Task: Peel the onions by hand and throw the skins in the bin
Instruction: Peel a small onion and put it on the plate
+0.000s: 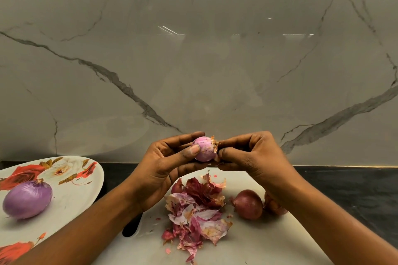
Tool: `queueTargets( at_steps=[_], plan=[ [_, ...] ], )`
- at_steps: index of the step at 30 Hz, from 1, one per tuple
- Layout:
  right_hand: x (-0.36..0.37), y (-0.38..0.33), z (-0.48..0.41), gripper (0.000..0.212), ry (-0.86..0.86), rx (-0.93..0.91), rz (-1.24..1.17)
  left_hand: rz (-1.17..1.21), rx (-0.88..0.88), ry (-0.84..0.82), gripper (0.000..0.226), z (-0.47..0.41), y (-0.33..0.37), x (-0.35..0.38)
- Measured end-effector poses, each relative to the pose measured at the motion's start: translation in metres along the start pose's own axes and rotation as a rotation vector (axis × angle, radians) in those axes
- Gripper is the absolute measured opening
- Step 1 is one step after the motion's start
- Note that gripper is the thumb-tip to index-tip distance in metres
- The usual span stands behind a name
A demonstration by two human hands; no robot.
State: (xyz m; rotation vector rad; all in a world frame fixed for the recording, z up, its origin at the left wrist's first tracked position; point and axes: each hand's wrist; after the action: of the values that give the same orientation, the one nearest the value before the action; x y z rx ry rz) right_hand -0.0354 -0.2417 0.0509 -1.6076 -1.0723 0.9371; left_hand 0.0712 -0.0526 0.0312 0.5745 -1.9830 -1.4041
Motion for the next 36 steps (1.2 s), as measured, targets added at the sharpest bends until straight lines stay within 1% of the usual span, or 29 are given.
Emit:
queueTargets(
  at_steps=[4, 11, 16, 20, 26, 31, 36],
  plan=[
    [0.0003, 0.0009, -0.0009, 0.023, 0.017, -0.023, 0.032, 0.035, -0.008, -0.009, 0.04, -0.0002, 0.0004, 0.0004],
    [-0.0008, -0.0024, -0.0021, 0.012, -0.034, 0.022, -0.057, 0.033, 0.012, 0.016, 0.044, -0.0022, 0.0004, -0.0028],
    [-0.0035, -0.001, -0.0025, 0.016, 0.0, -0.051, 0.039, 0.016, 0.042, 0.078, 0.048, -0.0052, -0.0013, -0.0034],
    [-0.0012, 0.0026, -0.0015, 0.013, -0.01, -0.078, 0.108, -0.021, 0.047, 0.076, 0.05, -0.0043, -0.0029, -0.0034],
    [-0.0015, 0.0063, -0.0021, 0.006, 0.044, -0.132, 0.2, -0.046, 0.042, 0.068, 0.048, -0.0037, -0.0035, -0.0026],
    [-0.0023, 0.0065, -0.0034, 0.003, 0.067, -0.141, 0.222, -0.034, 0.031, 0.051, 0.047, -0.0034, -0.0031, -0.0017],
    [-0.0064, 0.0053, -0.0052, 0.004, 0.123, -0.124, 0.195, 0.026, 0.009, 0.019, 0.045, -0.004, -0.0037, -0.0031]
  ],
)
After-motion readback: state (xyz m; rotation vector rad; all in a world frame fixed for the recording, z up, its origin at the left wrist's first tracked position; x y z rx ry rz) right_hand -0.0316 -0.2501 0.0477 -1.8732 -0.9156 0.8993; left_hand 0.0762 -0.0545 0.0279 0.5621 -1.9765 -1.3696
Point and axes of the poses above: each hand's wrist, its own z-axis away from the middle knuckle, its own x-axis out of the palm, y = z × x, and after that the axes turned 2 degrees about -z, right-handed
